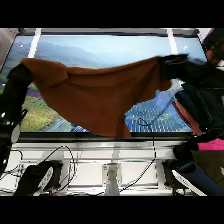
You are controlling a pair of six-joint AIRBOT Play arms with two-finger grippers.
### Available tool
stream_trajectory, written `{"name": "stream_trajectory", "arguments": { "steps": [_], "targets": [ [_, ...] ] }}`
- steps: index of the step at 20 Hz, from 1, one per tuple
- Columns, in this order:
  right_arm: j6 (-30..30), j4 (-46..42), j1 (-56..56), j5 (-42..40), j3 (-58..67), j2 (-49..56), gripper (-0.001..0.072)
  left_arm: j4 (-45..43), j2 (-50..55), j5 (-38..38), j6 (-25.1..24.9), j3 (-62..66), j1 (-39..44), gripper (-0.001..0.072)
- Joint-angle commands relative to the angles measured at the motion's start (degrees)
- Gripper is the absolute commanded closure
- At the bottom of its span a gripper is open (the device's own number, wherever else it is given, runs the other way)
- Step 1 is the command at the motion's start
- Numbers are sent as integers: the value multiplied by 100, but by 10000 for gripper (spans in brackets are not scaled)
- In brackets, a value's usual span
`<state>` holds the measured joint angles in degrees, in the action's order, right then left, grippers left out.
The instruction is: Fold the clothes and pants, and hang the long-sleeved shirts on hangers.
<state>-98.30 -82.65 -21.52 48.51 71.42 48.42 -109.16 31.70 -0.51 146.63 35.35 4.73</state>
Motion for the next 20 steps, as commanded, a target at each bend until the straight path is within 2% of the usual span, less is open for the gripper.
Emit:
{"name": "stream_trajectory", "arguments": {
  "steps": [1, 3, 8, 12, 13, 14, 15, 16, 20],
  "targets": [
    [-310, -15, 4, -426, -896, 697, 695, -181, 1305, -868, -409, 505, 286, 688],
    [-306, -33, 4, -951, -1248, 1272, 695, -181, 2015, -678, -481, 566, 452, 687],
    [-308, -28, 7, -2629, -1370, 2413, 695, -177, 3338, 1193, -479, 568, 459, 687],
    [-317, -7, 96, -3335, -1368, 2702, 695, -175, 3696, 1510, -476, 568, 299, 676],
    [-317, -4, 131, -3368, -1366, 2697, 674, -177, 3698, 1515, -479, 568, 275, 586],
    [-317, -4, 175, -3412, -1357, 2693, 542, -177, 3698, 1585, -479, 568, 262, 244],
    [-315, -7, 240, -3521, -1357, 2695, 334, -170, 3698, 1661, -483, 568, 229, 22],
    [-313, -9, 328, -3635, -1355, 2693, 195, -179, 3698, 1727, -505, 568, 160, 11],
    [-302, -11, 984, -3462, -1252, 2618, 191, -177, 3412, 1720, -498, 568, -243, 12]
  ]
}}
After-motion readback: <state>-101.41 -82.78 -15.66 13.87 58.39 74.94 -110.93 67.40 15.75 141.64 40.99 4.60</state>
